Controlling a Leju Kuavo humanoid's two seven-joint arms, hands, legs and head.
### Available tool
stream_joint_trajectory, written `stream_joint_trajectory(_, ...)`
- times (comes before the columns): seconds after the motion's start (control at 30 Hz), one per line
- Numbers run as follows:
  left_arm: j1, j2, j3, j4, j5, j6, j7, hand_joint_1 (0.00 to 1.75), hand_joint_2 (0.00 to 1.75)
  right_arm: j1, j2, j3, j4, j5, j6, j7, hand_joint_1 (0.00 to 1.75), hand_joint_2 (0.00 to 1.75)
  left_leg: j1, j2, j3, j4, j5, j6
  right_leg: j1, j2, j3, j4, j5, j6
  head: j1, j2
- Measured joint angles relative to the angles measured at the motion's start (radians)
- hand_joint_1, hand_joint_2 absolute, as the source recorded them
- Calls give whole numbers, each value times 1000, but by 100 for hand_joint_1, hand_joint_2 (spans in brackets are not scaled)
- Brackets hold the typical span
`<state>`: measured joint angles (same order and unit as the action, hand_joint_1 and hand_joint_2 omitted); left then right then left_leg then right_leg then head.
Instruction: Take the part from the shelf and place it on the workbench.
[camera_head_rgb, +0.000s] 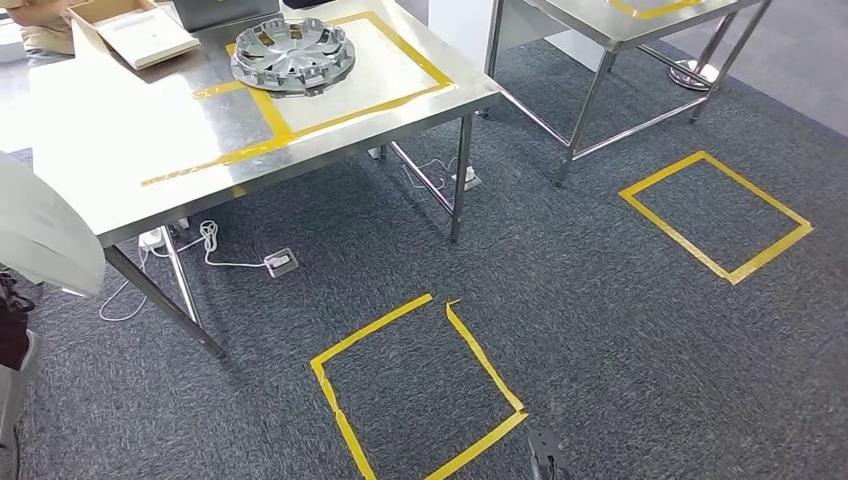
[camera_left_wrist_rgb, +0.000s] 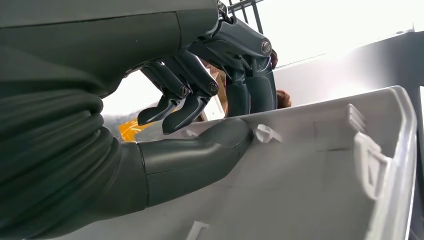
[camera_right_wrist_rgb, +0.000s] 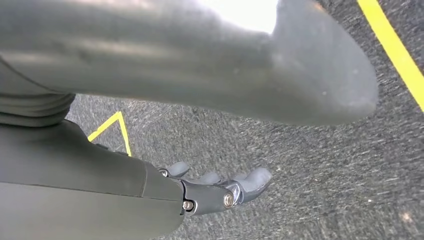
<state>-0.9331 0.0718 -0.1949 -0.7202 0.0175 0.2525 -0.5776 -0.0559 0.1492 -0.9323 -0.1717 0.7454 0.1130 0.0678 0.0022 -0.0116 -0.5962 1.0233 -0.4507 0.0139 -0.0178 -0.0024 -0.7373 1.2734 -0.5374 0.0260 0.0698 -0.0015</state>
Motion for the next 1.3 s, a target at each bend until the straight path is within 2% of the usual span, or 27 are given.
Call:
stream_joint_trajectory(0.03,1,0,0,0,0,0,0,175,175,0,0,0,0,0,0,0,0,0,1,-1,5,5,-8,-4,-2,0,25,-69,45,1,0,0)
stream_joint_trajectory(0.07,0,-1,0,0,0,0,0,175,175,0,0,0,0,0,0,0,0,0,0,-3,7,11,-16,-10,-2,1,53,-136,76,1,1,0)
stream_joint_trajectory(0.1,-1,-1,0,0,0,0,0,175,175,-1,0,0,0,0,0,0,0,0,-1,-4,8,16,-23,-16,-2,2,76,-187,95,-3,1,0)
stream_joint_trajectory(0.13,-1,-1,0,0,0,0,0,175,175,-1,0,0,1,0,0,0,0,0,-3,-6,7,18,-27,-22,-2,2,87,-212,97,-7,1,0)
stream_joint_trajectory(0.27,-1,0,0,-2,0,0,0,175,175,-1,0,0,1,0,0,0,0,0,-4,-5,11,21,-39,-43,-2,3,101,-222,87,-34,-1,0)
stream_joint_trajectory(0.33,-4,1,0,-3,0,0,-1,175,175,-1,0,-1,1,0,0,-1,0,0,-2,0,-19,89,-74,-53,-5,2,113,-226,82,-45,-5,0)
stream_joint_trajectory(0.4,-7,1,0,-3,0,0,-1,175,175,-1,0,-1,1,0,0,-1,0,0,-1,2,-57,166,-108,-58,-6,3,118,-227,79,-50,-7,0)
stream_joint_trajectory(0.5,-7,1,0,-2,0,0,-1,175,175,-1,0,-1,1,0,0,-1,0,0,0,2,-72,194,-119,-59,-6,3,119,-227,78,-51,-7,0)
stream_joint_trajectory(0.53,-4,1,0,-1,0,0,-1,175,175,-1,0,-1,1,0,0,-1,0,0,0,3,-97,232,-126,-60,-6,3,121,-227,75,-51,-7,0)
stream_joint_trajectory(0.57,0,2,0,-1,-1,0,-1,175,175,0,0,-1,1,1,0,-1,0,0,0,3,-117,250,-113,-60,-6,3,127,-227,70,-50,-7,0)
stream_joint_trajectory(0.63,5,6,0,1,-2,-2,-1,175,175,1,0,-1,1,3,4,-4,0,0,0,6,-112,182,-34,-53,-5,3,147,-227,54,-45,-7,0)
stream_joint_trajectory(0.67,4,9,1,1,-2,-4,0,175,175,1,0,-1,1,5,6,-6,0,0,-2,8,-78,101,9,-47,-4,4,155,-226,47,-39,-9,0)
stream_joint_trajectory(0.7,1,12,1,1,-3,-6,-1,175,175,1,0,-1,1,6,9,-8,0,0,-4,9,-52,41,31,-41,-3,4,159,-227,42,-33,-9,0)
stream_joint_trajectory(0.77,0,15,1,1,-3,-11,-1,175,175,1,0,-1,1,6,10,-10,0,0,-9,8,-40,16,24,-31,-1,4,159,-230,39,-22,-10,0)
stream_joint_trajectory(0.83,0,16,1,1,-3,-13,-2,175,175,2,0,-1,1,6,9,-11,0,0,-6,5,-36,11,21,-19,-2,1,163,-231,33,-11,-9,0)
stream_joint_trajectory(0.87,-1,16,1,0,-4,-13,-4,175,175,2,0,-1,1,6,9,-11,0,0,-4,4,-31,7,20,-13,-1,-1,157,-215,23,-6,-8,0)
stream_joint_trajectory(0.9,-3,14,1,0,-5,-13,-5,175,175,1,-1,-1,1,5,8,-11,0,0,-2,4,-26,4,18,-7,0,-2,139,-179,7,-2,-7,0)
stream_joint_trajectory(0.93,-3,11,1,1,-7,-12,-7,175,175,1,-1,-1,1,4,6,-10,0,0,-1,4,-21,3,15,-1,1,-2,106,-119,-16,0,-5,0)
stream_joint_trajectory(1.0,2,2,1,3,-11,-11,-9,175,175,1,-1,-1,1,1,2,-9,0,0,-4,3,-17,5,9,6,3,0,22,10,-49,0,-1,0)
stream_joint_trajectory(1.03,7,-1,1,4,-12,-10,-10,175,175,2,-2,-1,1,0,1,-8,0,0,-6,2,-13,6,4,7,3,0,-5,41,-43,-2,-1,0)
stream_joint_trajectory(1.07,10,-4,1,4,-13,-10,-10,175,175,3,-2,-1,1,0,0,-8,0,0,-8,1,-8,7,-1,7,4,0,-12,28,-17,-5,0,0)
stream_joint_trajectory(1.13,13,-7,1,5,-13,-10,-10,175,175,3,-2,-1,1,0,-1,-8,0,0,-9,-1,4,10,-13,4,6,1,26,-93,68,-14,0,0)
stream_joint_trajectory(1.17,11,-8,1,5,-13,-9,-10,175,175,3,-2,-1,1,0,-1,-7,0,0,-11,-1,8,12,-19,1,8,1,53,-159,96,-19,0,0)
stream_joint_trajectory(1.2,10,-9,1,5,-13,-9,-10,175,175,3,-2,-1,1,0,-1,-7,0,0,-12,-2,10,12,-23,-4,10,1,74,-205,111,-23,-1,0)
stream_joint_trajectory(1.23,9,-9,1,6,-13,-9,-10,175,175,3,-2,-1,1,0,-2,-7,0,0,-14,-3,10,12,-26,-8,12,2,84,-227,112,-26,-1,0)
stream_joint_trajectory(1.3,9,-11,0,6,-13,-9,-10,175,175,3,-1,-2,1,-1,-3,-6,0,0,-15,-4,12,9,-29,-19,11,2,90,-233,107,-33,-1,0)
